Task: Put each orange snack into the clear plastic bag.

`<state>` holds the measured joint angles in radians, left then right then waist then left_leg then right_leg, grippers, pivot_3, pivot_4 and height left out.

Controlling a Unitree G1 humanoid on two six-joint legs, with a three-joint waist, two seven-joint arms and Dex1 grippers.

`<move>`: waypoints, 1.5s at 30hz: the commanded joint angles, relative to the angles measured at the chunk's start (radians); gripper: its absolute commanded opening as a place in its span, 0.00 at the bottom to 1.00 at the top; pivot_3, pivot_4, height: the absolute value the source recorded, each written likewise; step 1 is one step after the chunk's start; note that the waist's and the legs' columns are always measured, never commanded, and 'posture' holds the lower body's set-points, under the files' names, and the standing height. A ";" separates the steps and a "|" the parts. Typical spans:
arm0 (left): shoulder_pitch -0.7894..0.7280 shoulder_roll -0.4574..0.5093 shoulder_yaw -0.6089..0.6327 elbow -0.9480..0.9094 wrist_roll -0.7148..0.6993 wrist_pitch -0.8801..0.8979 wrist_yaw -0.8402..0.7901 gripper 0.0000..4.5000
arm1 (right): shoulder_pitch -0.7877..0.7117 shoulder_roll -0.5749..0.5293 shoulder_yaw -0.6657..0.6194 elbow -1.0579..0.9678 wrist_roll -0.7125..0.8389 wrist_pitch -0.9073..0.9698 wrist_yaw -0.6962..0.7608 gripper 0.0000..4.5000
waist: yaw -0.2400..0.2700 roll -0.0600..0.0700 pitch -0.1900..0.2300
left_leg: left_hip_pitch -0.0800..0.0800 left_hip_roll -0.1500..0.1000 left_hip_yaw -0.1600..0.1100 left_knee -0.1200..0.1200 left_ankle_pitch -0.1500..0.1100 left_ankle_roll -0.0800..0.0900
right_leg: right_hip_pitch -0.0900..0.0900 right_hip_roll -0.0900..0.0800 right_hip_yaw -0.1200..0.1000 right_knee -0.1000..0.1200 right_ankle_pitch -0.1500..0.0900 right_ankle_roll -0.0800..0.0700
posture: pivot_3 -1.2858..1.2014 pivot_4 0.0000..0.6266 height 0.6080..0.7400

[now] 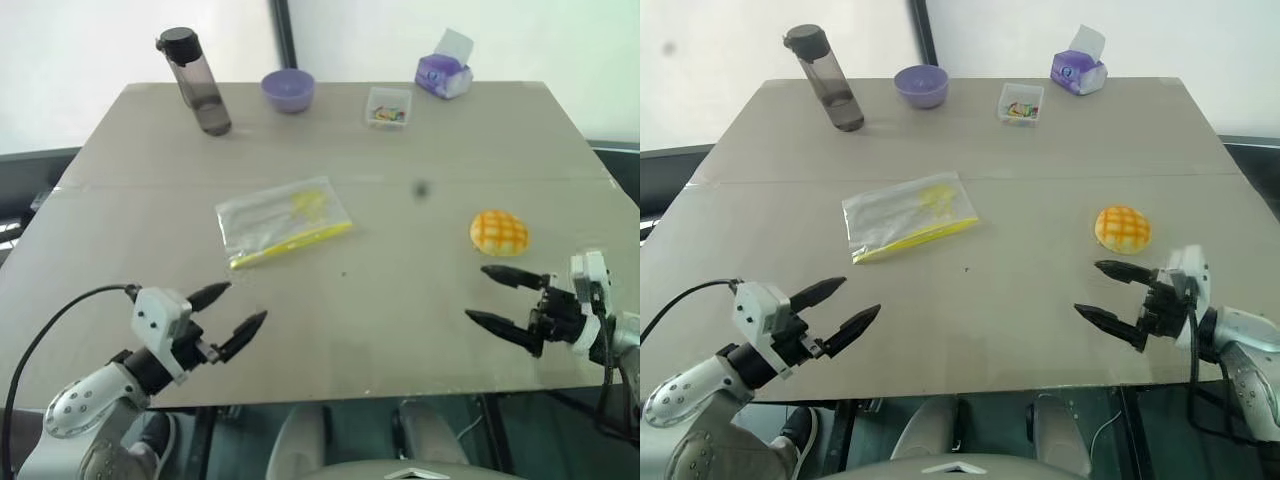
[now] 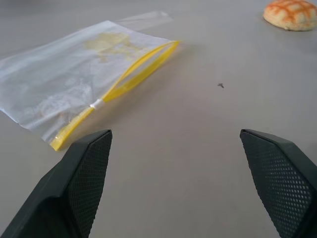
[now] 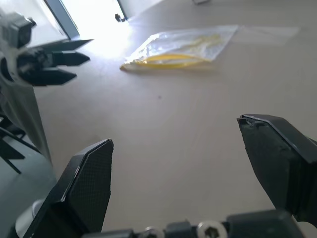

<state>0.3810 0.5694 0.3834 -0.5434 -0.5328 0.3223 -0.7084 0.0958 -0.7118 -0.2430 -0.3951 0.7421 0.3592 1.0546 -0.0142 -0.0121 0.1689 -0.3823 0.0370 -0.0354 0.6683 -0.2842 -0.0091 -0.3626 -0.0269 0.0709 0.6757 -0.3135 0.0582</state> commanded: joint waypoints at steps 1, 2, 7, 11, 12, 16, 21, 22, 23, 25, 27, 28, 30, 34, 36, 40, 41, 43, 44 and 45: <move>-0.030 -0.016 0.044 0.015 -0.071 0.062 0.054 0.98 | -0.018 -0.003 -0.002 -0.109 0.058 0.047 -0.042 0.99 | 0.000 0.000 0.000 | 0.000 0.000 -0.001 0.000 0.000 0.000 | 0.000 0.000 0.000 0.000 0.000 0.000 | 0.52 0.24 1.00; -0.066 -0.029 0.077 0.031 -0.166 0.131 0.100 0.98 | -0.021 -0.002 0.000 -0.118 0.061 0.058 -0.053 0.99 | 0.000 0.000 0.000 | 0.000 0.000 -0.001 0.000 0.000 0.000 | 0.000 0.000 -0.001 0.000 0.000 0.000 | 0.52 0.24 1.00; -0.204 0.049 0.202 0.205 -0.408 0.389 0.181 0.98 | -0.044 0.006 0.010 -0.100 0.038 0.061 -0.075 0.99 | 0.000 -0.002 0.000 | -0.001 0.000 -0.003 0.001 0.000 0.000 | 0.000 0.000 -0.003 0.002 0.000 0.000 | 0.52 0.24 1.00; -0.336 0.127 0.248 0.431 -0.465 0.528 0.219 0.98 | -0.059 0.014 0.018 -0.086 0.031 0.062 -0.089 0.99 | -0.003 -0.002 0.000 | 0.000 0.000 -0.003 0.001 0.000 0.000 | -0.001 0.001 -0.003 0.002 0.000 0.000 | 0.52 0.24 1.00; -0.360 0.135 0.251 0.467 -0.483 0.560 0.221 0.98 | -0.061 0.016 0.021 -0.084 0.027 0.060 -0.090 0.99 | -0.002 -0.001 0.000 | 0.000 0.000 -0.003 0.001 0.000 0.000 | -0.001 0.001 -0.003 0.002 0.000 0.000 | 0.52 0.24 1.00; -0.499 0.118 0.193 0.617 -0.466 0.641 0.258 0.98 | -0.076 0.028 0.031 -0.068 0.014 0.055 -0.096 0.99 | 0.001 -0.003 0.001 | -0.001 -0.001 -0.003 0.001 0.000 0.000 | -0.001 0.000 -0.003 0.002 0.000 0.000 | 0.52 0.24 1.00; -0.651 0.035 0.076 0.764 -0.415 0.730 0.296 0.98 | -0.078 0.049 0.038 -0.084 0.012 0.059 -0.122 0.99 | 0.006 -0.001 0.000 | -0.001 -0.001 -0.003 0.001 0.000 0.000 | -0.001 -0.001 -0.003 0.002 0.000 0.000 | 0.52 0.24 1.00; -0.686 0.006 0.063 0.799 -0.403 0.747 0.322 0.98 | -0.077 0.052 0.036 -0.089 0.015 0.062 -0.130 0.99 | 0.012 0.002 -0.002 | -0.001 -0.002 -0.003 0.001 0.000 0.000 | -0.001 -0.001 -0.003 0.002 0.000 0.000 | 0.52 0.24 1.00; -0.714 -0.022 0.064 0.824 -0.402 0.769 0.344 0.98 | -0.075 0.055 0.034 -0.092 0.015 0.061 -0.135 0.99 | 0.018 0.004 -0.003 | 0.000 -0.003 -0.004 0.001 0.000 0.000 | 0.000 -0.002 -0.005 0.002 0.000 0.000 | 0.52 0.24 1.00; -0.744 -0.059 0.097 0.842 -0.417 0.799 0.376 0.98 | -0.070 0.058 0.028 -0.095 0.011 0.059 -0.144 0.99 | 0.022 0.006 -0.005 | 0.000 -0.006 -0.003 0.001 0.000 0.000 | 0.002 -0.004 -0.005 0.003 0.000 0.000 | 0.52 0.24 1.00; -0.766 -0.084 0.114 0.862 -0.435 0.846 0.394 0.98 | -0.067 0.059 0.021 -0.094 0.010 0.057 -0.153 0.99 | 0.025 0.008 -0.007 | 0.001 -0.006 -0.004 0.001 0.000 0.000 | 0.002 -0.005 -0.005 0.003 0.000 0.001 | 0.52 0.24 1.00; -0.777 -0.094 0.102 0.864 -0.433 0.886 0.414 0.98 | -0.071 0.054 0.015 -0.092 0.013 0.060 -0.156 0.99 | 0.025 0.009 -0.007 | 0.001 -0.006 -0.005 0.001 0.000 0.000 | 0.002 -0.005 -0.005 0.003 0.000 0.001 | 0.52 0.24 1.00; -0.797 -0.097 0.088 0.879 -0.430 0.963 0.443 0.98 | -0.079 0.043 0.003 -0.089 0.022 0.067 -0.157 0.99 | 0.030 0.012 -0.009 | 0.000 -0.007 -0.005 0.001 0.000 0.000 | 0.002 -0.006 -0.005 0.003 0.000 0.001 | 0.52 0.24 1.00; -0.810 -0.080 0.128 0.860 -0.458 1.088 0.460 0.98 | -0.088 0.037 -0.009 -0.065 0.012 0.063 -0.157 0.99 | 0.026 0.015 -0.012 | 0.001 -0.011 -0.007 0.002 0.001 0.000 | 0.004 -0.009 -0.006 0.003 -0.001 0.003 | 0.52 0.24 1.00; -0.815 -0.087 0.154 0.872 -0.453 1.113 0.487 0.98 | -0.089 0.043 -0.003 -0.060 0.006 0.058 -0.160 0.99 | 0.025 0.015 -0.012 | 0.001 -0.011 -0.007 0.001 0.001 0.000 | 0.003 -0.009 -0.006 0.003 -0.002 0.004 | 0.52 0.24 1.00; -0.829 -0.132 0.158 0.931 -0.405 1.063 0.510 0.98 | -0.086 0.069 0.014 -0.063 -0.008 0.042 -0.178 0.99 | 0.028 0.017 -0.015 | 0.001 -0.012 -0.008 0.001 0.001 0.000 | 0.004 -0.009 -0.006 0.003 -0.002 0.004 | 0.52 0.24 1.00; -0.839 -0.146 0.162 0.948 -0.396 1.043 0.517 0.98 | -0.086 0.075 0.019 -0.061 -0.017 0.034 -0.182 0.99 | 0.029 0.019 -0.017 | 0.001 -0.012 -0.008 0.001 0.001 0.000 | 0.004 -0.010 -0.006 0.003 -0.002 0.004 | 0.52 0.24 1.00; -0.848 -0.161 0.170 0.961 -0.386 1.029 0.523 0.98 | -0.083 0.084 0.023 -0.062 -0.030 0.026 -0.186 0.99 | 0.031 0.023 -0.020 | 0.002 -0.014 -0.010 0.002 0.001 0.001 | 0.006 -0.011 -0.007 0.003 -0.002 0.005 | 0.52 0.24 1.00; -0.854 -0.171 0.177 0.967 -0.385 1.024 0.529 0.98 | -0.082 0.088 0.022 -0.066 -0.030 0.027 -0.190 0.99 | 0.031 0.024 -0.021 | 0.003 -0.015 -0.011 0.002 0.001 0.001 | 0.007 -0.012 -0.008 0.003 -0.002 0.005 | 0.52 0.24 1.00; -0.862 -0.188 0.186 0.976 -0.377 1.016 0.553 0.98 | -0.082 0.094 0.019 -0.073 -0.024 0.032 -0.197 0.99 | 0.031 0.026 -0.022 | 0.004 -0.015 -0.012 0.002 0.002 0.002 | 0.009 -0.012 -0.009 0.002 -0.002 0.005 | 0.52 0.24 1.00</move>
<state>-0.5179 0.4361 0.6193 0.3362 -0.9723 1.3108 -0.2214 0.0187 -0.6220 -0.2086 -0.4380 0.7108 0.4084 0.8665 0.0167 0.0134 0.1466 -0.3775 0.0212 -0.0483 0.6700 -0.2824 -0.0071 -0.3516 -0.0392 0.0609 0.6781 -0.3160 0.0635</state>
